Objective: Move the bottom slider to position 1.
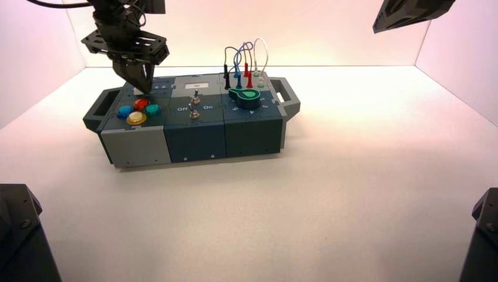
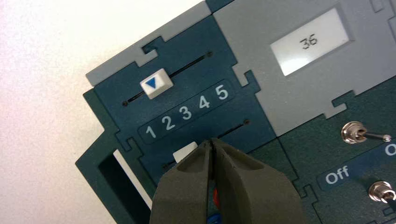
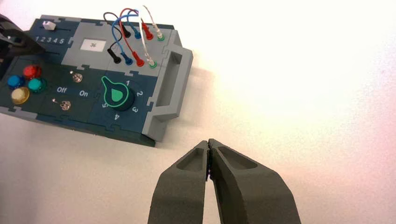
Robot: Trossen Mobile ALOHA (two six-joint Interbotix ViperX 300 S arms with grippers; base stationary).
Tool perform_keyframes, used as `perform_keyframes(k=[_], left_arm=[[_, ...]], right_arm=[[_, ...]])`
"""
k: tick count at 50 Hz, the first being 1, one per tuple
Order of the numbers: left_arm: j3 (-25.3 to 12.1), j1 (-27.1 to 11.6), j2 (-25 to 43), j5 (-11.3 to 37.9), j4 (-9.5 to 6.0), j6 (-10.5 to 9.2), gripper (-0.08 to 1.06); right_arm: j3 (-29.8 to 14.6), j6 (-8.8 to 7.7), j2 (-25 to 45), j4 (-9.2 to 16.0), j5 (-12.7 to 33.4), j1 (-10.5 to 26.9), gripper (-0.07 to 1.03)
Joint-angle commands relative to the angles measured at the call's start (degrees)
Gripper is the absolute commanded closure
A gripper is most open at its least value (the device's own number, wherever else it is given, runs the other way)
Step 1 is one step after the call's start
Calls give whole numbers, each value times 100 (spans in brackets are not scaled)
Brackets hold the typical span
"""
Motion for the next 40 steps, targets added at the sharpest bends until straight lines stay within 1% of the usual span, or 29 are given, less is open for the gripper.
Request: perform_keyframes(k=[1,26,32,35,40], left_arm=[[-53,123,-123,18,26,44,101],[0,396,-185,44,35,53,101],[-9,396,-193,44,35,53,101],[-18,378,-211,53,9,53,101],[-53,237,-316,79,-18,53,101]], right_arm=[[-167,0,-62,-9,-26,18,98],[-158,0,-62,-9,-18,18,98],[-158,0,-62,0,-18,18,98],[-158,0,-62,0,-18,18,98],[-149,0,-62,-9,-18,18,98]])
